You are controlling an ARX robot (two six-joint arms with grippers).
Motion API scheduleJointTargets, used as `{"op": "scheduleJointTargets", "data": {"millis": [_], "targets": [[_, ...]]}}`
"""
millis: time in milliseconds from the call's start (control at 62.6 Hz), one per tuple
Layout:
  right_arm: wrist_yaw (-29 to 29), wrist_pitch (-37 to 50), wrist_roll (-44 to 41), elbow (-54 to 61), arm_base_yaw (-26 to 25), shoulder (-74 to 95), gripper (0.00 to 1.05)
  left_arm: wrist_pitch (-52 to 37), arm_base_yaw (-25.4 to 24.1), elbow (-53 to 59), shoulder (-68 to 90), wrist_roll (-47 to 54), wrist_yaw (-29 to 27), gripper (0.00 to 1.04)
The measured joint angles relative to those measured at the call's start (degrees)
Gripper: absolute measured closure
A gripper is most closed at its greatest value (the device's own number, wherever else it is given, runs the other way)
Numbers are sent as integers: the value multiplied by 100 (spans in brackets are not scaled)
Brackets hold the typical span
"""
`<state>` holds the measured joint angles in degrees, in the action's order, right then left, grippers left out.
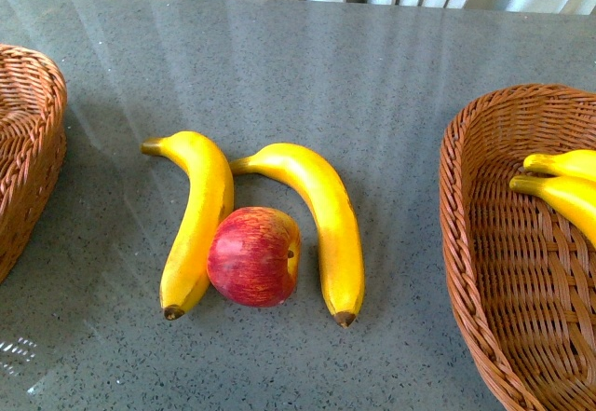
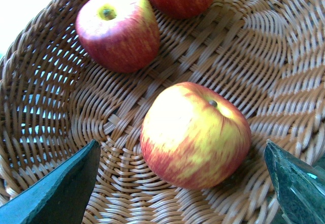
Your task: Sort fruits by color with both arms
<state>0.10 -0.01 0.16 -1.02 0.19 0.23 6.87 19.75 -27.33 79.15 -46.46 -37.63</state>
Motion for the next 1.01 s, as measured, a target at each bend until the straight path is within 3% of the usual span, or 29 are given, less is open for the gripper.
{"op": "scheduleJointTargets", "data": {"millis": [256,543,1007], "targets": [[0,0,0,0,0,0,9,-730,807,-398,256,568,-44,9],[2,0,0,0,0,0,9,-1700,1843,-975,1060,1440,411,9],[0,0,0,0,0,0,9,-2015,2304,-1102,1716,1720,813,9]]}}
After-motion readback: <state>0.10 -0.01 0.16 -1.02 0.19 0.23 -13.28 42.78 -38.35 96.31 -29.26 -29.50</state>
